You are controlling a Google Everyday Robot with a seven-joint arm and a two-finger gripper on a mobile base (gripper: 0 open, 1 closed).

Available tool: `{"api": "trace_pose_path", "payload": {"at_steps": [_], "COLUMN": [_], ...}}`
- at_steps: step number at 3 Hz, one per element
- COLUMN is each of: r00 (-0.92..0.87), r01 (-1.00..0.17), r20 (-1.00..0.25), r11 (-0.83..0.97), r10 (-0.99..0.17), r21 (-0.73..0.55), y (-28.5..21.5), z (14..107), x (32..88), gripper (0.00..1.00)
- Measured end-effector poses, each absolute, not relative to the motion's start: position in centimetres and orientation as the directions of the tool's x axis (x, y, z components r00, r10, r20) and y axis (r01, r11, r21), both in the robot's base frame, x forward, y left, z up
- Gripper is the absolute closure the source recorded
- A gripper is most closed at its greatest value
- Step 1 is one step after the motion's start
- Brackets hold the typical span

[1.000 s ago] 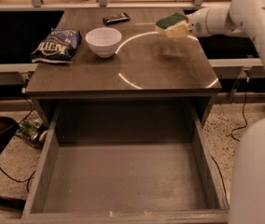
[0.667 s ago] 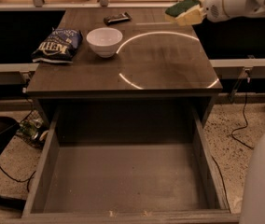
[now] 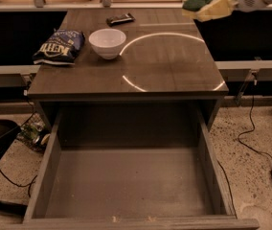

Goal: Place sponge into top drawer

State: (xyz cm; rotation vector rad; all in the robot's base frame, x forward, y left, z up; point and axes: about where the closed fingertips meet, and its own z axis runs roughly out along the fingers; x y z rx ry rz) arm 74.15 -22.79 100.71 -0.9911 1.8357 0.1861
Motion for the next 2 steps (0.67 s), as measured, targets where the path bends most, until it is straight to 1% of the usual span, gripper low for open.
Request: {"api": "trace_pose_path", "payload": {"at_steps": [1,2], "r00": [-0.135,-0.086], "r01": [-0.705,-0.713], "r20": [-0.827,-0.81], "r11": [0.639,0.604], "r10": [-0.546,-0.58], "r21": [-0.307,-0.357], "y": [-24.1,-24.3], "z": [101.4,101.1], "x": [69.8,64.5], "gripper": [1.0,1.0]}}
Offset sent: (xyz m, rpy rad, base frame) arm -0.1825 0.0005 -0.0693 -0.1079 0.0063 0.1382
